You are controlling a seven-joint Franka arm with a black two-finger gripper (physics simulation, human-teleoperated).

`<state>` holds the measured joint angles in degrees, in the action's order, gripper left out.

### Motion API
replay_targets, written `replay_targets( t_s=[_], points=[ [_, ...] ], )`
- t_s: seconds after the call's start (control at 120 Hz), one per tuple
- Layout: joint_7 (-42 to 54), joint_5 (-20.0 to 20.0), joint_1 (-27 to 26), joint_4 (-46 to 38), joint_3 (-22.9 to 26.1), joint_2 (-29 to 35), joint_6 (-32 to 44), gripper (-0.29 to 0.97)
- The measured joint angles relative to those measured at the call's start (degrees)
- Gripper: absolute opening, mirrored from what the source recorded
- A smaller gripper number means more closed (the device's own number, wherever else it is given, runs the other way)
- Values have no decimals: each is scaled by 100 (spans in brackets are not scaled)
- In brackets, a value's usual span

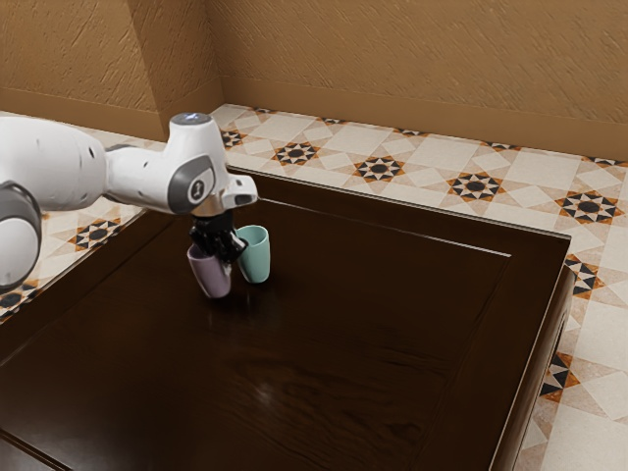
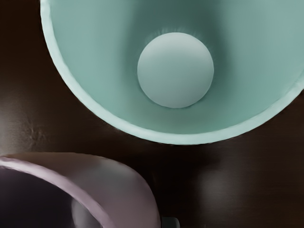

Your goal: Place the left cup onto the right cup

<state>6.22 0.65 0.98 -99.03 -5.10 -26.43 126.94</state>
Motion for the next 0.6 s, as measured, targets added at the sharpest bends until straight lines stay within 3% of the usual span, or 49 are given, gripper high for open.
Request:
replay_targets(
  t_s=[0.317, 0.6],
  points=[
    [-164, 2, -148, -316, 50, 768, -505, -9],
    [-442, 77, -188, -260, 502, 1381, -1075, -10]
  ],
)
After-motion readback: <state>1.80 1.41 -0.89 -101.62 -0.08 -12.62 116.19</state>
